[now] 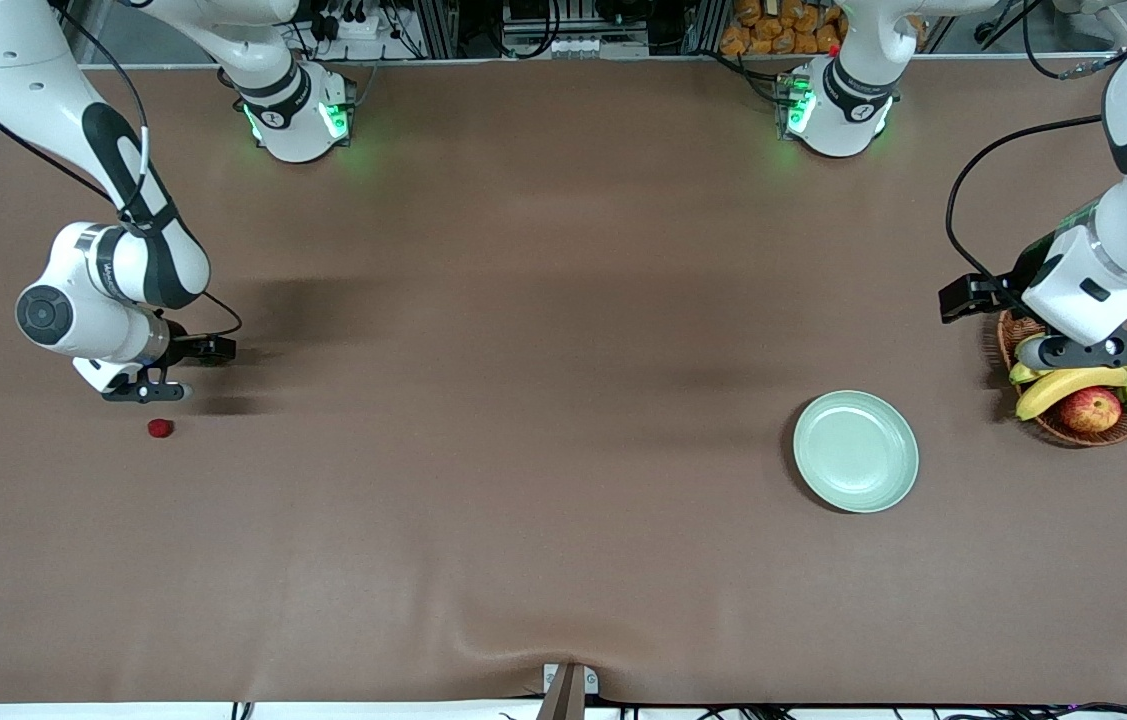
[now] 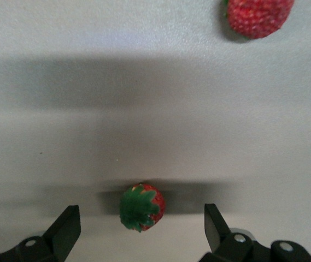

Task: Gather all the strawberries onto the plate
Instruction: 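Grasp the green-topped strawberry with the right gripper while the left gripper nears the plate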

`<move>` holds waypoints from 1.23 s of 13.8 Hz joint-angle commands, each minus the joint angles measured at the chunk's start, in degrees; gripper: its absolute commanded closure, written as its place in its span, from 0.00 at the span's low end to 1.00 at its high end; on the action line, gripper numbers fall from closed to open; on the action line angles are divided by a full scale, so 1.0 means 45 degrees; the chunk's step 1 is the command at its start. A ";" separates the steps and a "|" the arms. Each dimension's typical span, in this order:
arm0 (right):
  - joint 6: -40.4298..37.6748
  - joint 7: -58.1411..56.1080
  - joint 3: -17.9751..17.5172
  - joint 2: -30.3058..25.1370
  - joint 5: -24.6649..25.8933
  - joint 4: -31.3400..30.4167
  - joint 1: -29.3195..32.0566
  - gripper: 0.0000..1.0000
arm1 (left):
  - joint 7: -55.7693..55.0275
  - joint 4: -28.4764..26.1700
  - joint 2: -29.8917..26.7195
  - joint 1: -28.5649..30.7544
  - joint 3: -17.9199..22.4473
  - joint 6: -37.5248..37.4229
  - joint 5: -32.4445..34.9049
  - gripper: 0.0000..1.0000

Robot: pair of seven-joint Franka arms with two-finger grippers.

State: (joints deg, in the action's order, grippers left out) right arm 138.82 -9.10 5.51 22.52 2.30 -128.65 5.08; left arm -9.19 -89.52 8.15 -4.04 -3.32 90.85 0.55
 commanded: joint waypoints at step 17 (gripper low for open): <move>-0.4785 0.0069 -0.0170 -0.1642 0.0191 0.5065 -0.2766 1.00 | -0.1923 -0.0244 0.1528 -0.0937 0.0034 0.2272 -0.0121 0.00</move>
State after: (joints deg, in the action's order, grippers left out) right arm 124.46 -9.26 4.37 17.60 2.38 -110.95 -4.58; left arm -17.08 -90.93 14.32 -8.17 -3.28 100.00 0.55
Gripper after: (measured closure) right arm 0.683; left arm 0.000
